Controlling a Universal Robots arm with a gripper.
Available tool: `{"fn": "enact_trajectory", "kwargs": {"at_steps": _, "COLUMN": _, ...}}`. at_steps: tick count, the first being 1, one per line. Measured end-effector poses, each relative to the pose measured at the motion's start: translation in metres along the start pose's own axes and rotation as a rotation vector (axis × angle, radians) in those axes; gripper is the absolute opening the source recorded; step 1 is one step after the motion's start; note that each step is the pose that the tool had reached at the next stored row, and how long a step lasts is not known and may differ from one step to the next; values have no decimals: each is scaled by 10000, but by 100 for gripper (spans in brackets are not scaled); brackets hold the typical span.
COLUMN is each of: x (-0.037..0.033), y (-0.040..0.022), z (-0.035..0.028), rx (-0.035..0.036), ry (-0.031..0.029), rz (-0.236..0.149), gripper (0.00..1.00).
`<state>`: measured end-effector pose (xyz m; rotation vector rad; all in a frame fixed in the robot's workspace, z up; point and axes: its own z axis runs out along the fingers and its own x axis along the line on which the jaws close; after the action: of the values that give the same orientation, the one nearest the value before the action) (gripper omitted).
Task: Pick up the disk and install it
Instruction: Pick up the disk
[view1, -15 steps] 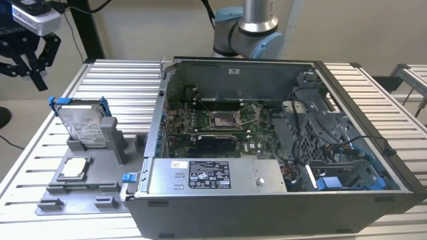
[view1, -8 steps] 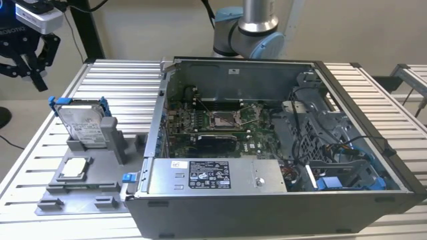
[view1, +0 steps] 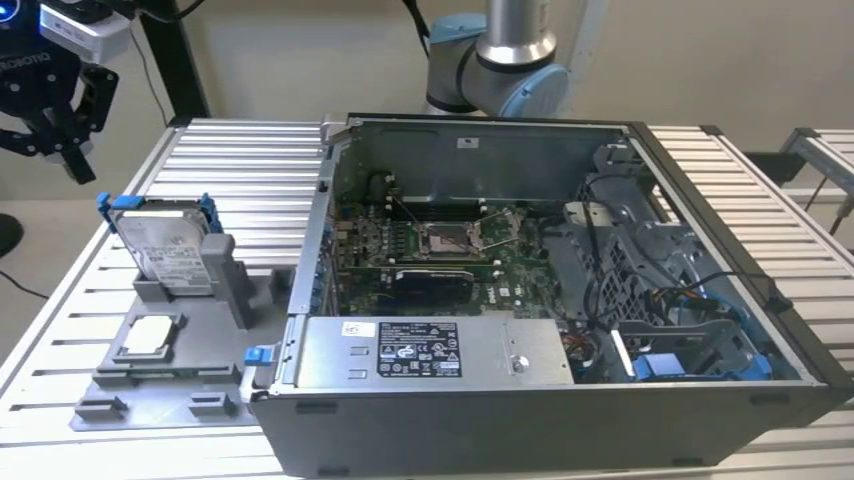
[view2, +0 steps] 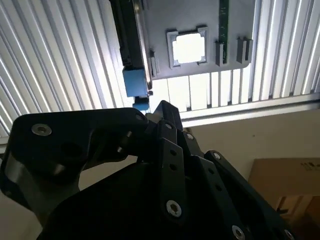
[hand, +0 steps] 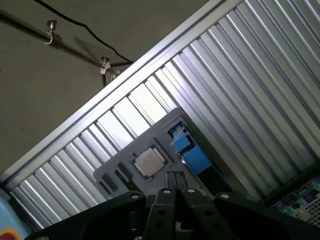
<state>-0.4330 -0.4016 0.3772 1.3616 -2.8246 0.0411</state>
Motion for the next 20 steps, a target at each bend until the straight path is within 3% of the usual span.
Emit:
{"fn": "enact_trajectory", "kwargs": {"at_steps": 7, "x": 0, "y": 0, "z": 0, "rx": 48, "ry": 20, "rz": -904, "gripper": 0}}
{"fn": "enact_trajectory", "kwargs": {"at_steps": 11, "x": 0, "y": 0, "z": 0, "rx": 51, "ry": 16, "rz": -1086, "gripper": 0}}
{"fn": "enact_trajectory", "kwargs": {"at_steps": 14, "x": 0, "y": -1, "z": 1, "rx": 64, "ry": 3, "rz": -1629, "gripper": 0}}
{"fn": "enact_trajectory", "kwargs": {"at_steps": 20, "x": 0, "y": 0, "z": 2, "rx": 208, "ry": -116, "rz": -2661, "gripper": 0}}
